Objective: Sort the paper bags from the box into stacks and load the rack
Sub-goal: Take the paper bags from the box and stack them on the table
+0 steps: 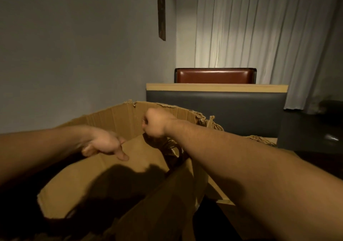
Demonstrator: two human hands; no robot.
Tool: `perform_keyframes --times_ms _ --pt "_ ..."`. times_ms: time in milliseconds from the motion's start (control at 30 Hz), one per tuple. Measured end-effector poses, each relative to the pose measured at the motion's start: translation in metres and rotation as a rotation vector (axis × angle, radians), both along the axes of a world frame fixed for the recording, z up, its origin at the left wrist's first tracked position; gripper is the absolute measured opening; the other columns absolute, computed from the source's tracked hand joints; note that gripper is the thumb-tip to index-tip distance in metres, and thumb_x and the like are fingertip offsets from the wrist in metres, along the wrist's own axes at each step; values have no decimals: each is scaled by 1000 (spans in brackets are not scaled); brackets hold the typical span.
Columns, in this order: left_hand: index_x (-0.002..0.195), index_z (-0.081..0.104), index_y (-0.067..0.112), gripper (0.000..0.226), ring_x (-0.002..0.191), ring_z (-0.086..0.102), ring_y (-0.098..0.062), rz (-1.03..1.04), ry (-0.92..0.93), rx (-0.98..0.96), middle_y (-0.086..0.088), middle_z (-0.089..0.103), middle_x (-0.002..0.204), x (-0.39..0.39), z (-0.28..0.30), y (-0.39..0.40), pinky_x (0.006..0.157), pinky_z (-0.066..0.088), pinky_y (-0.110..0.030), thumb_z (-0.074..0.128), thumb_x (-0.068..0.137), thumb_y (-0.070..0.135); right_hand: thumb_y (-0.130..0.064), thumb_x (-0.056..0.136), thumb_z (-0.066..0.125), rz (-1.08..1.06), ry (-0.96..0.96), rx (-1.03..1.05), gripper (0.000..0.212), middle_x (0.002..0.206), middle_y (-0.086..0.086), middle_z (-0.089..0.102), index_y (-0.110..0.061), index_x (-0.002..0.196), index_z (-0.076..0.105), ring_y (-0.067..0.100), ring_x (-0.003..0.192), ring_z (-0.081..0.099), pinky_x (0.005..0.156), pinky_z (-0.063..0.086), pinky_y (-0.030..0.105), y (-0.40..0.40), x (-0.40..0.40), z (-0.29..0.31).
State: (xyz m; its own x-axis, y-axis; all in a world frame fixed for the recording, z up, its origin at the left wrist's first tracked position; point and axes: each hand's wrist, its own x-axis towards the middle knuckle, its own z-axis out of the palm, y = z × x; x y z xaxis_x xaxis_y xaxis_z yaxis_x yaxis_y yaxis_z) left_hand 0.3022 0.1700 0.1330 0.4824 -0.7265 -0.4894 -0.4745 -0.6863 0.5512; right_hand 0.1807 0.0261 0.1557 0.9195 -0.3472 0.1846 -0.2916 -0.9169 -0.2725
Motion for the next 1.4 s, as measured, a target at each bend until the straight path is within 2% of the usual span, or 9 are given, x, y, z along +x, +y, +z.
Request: perform_keyframes --times_ms 67,167,267,367,500,633,900,1100,1400 --pt "105 72 6 19 102 67 -24 7 -127 -100 -11 74 107 -6 32 9 100 47 -37 70 87 11 -22 97 48 -7 -120 7 21 86 2 66 -18 90 68 19 83 64 81 58 40 -2 -2 10" --pt "94 68 -6 28 62 54 -26 216 -259 -354 -18 62 73 2 80 34 60 45 -34 77 81 16 -23 96 50 -55 -365 69 21 104 3 65 -19 108 67 22 97 61 90 55 41 -7 -11 25" --pt "105 65 -2 27 41 47 -19 434 -269 -668 -10 56 65 -7 122 65 42 36 -19 71 88 18 -37 95 59 -117 -477 251 56 142 9 44 -19 144 41 30 129 46 108 43 42 -12 -28 42" --pt "105 64 10 18 43 63 -10 525 -166 -1015 0 72 65 -44 148 78 40 49 -19 69 89 16 -45 89 68 33 -432 824 88 152 10 39 -17 155 16 29 134 45 108 42 43 1 -55 59" --pt "120 66 11 32 83 75 -17 431 -10 -1297 -6 75 104 -103 170 73 60 59 -30 69 88 15 -19 89 71 258 -576 1181 45 118 12 70 -11 131 55 27 106 68 90 56 42 9 -99 83" --pt "117 65 16 28 80 74 -16 349 228 -1264 -3 74 96 -167 173 66 63 59 -29 54 98 34 -18 88 70 206 -620 1321 30 103 11 74 -15 117 62 28 94 72 75 61 44 -9 -178 104" --pt "127 59 11 30 94 73 -27 326 639 -1229 -15 73 111 -258 60 -24 72 61 -43 50 101 19 -19 88 71 -223 -644 1206 24 101 13 75 -7 109 68 28 92 72 76 60 41 -78 -315 41" --pt "122 62 11 26 94 71 -32 375 645 -1123 -14 74 105 -289 -24 -70 76 58 -45 57 97 15 -22 91 68 -601 -562 808 17 98 14 72 -9 102 71 30 88 69 73 57 43 -139 -404 -13" --pt "121 62 13 39 98 71 -33 397 695 -1076 -15 74 107 -291 -67 -95 83 57 -51 73 84 16 -18 88 70 -600 -486 1049 25 104 19 72 -5 109 69 34 93 70 75 57 43 -148 -416 -44"
